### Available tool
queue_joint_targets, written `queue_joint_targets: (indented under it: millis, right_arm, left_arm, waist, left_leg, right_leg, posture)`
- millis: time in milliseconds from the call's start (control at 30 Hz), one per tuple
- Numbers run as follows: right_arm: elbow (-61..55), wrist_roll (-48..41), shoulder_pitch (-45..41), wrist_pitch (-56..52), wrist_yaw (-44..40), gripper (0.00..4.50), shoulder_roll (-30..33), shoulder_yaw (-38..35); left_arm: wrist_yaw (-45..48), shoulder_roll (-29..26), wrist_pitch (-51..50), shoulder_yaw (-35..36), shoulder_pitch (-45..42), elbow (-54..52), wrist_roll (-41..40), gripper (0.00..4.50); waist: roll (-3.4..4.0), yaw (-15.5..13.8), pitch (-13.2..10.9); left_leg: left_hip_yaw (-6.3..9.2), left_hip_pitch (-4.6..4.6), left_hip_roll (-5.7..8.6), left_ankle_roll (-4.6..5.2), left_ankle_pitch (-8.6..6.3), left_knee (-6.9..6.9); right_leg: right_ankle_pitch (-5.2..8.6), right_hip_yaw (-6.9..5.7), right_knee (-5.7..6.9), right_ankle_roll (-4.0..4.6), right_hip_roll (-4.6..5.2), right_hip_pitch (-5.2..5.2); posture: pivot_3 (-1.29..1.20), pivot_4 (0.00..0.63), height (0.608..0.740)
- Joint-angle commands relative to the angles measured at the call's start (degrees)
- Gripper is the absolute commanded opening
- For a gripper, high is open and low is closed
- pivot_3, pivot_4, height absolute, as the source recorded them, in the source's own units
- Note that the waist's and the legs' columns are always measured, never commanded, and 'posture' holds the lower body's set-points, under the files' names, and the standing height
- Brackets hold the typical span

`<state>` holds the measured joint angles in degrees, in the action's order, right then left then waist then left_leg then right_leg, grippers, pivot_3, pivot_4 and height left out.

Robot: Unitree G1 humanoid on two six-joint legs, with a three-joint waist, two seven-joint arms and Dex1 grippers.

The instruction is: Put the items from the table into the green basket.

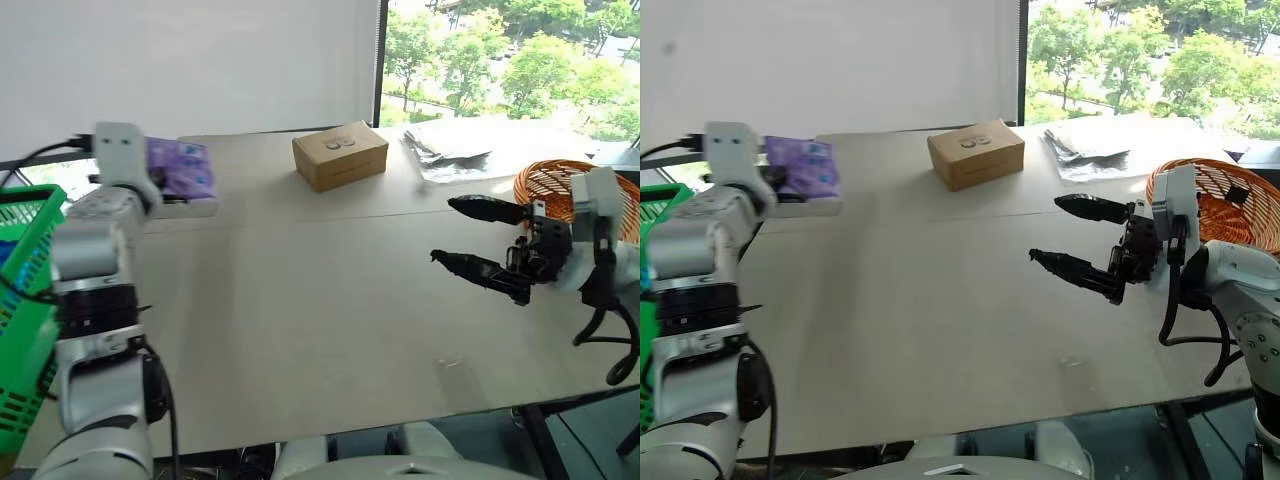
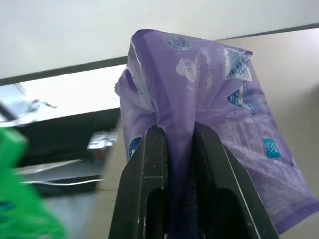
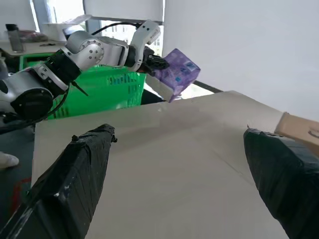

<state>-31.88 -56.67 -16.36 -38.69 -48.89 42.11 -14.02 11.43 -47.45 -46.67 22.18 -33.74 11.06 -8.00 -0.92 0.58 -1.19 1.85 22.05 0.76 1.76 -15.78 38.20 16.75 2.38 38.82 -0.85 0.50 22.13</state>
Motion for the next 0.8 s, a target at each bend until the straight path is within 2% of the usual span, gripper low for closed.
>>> queue_joint_targets:
  millis: [33,100,200,500,700,800]
  right_arm:
    - [1.4,-1.1,-2.7,0.2,-0.4,4.50,0.1,0.2]
    - [2.0,-0.9,-3.3,0.3,-1.1,4.50,0.3,0.7]
    - [2.8,-1.5,-4.5,0.3,-1.8,4.50,0.0,1.3]
    - [4.1,-1.1,-6.9,0.3,-2.3,4.50,-0.3,2.2]
    - [3.7,-1.8,-6.4,0.2,-2.1,4.50,-0.6,2.0]
    - [3.9,-1.5,-6.5,0.4,-2.2,4.50,-0.8,2.3]
  left_arm:
    - [1.4,-5.4,3.7,5.9,2.3,3.5,0.7,0.59]
    - [1.5,-6.9,4.9,7.9,4.0,4.9,0.4,0.59]
    - [1.2,-8.2,6.2,10.9,6.4,5.7,0.4,0.59]
    - [-2.8,-6.8,12.7,13.2,7.1,9.7,0.5,0.59]
    - [-7.3,-11.2,15.6,16.4,7.1,11.3,1.8,0.59]
    - [-7.2,-11.5,15.5,16.4,8.1,11.9,1.4,0.59]
  waist:
    - [-0.10,-1.6,0.0]
    - [-0.21,-3.4,0.0]
    - [-0.20,-4.5,0.0]
    - [-0.12,-4.5,0.1]
    - [-0.31,-4.2,0.2]
    - [-0.36,-4.4,0.2]
  left_leg:
    - [0.00,0.01,0.05,0.01,0.00,0.00]
    - [0.04,0.02,0.10,0.16,-0.10,0.00]
    - [0.09,-0.10,0.14,0.30,-0.18,-0.02]
    - [-0.01,-0.06,0.10,0.30,-0.17,-0.46]
    - [-0.17,0.13,0.08,0.30,-0.16,-0.50]
    - [-0.21,0.17,0.08,0.29,-0.16,-0.50]
  right_leg:
    - [0.00,-0.03,-0.01,0.00,0.07,0.00]
    - [0.00,-0.15,0.01,0.00,0.21,0.00]
    - [-0.01,-0.28,0.10,0.01,0.38,-0.10]
    - [0.00,-0.19,0.12,0.04,0.36,0.16]
    - [-0.01,-0.08,0.22,0.03,0.34,0.50]
    - [-0.01,-0.07,0.18,0.03,0.35,0.52]
  posture:
    - [0.09,0.000,0.740]
    - [0.11,0.000,0.740]
    - [0.12,0.000,0.740]
    - [0.13,0.000,0.740]
    - [0.13,0.000,0.740]
    - [0.14,0.000,0.740]
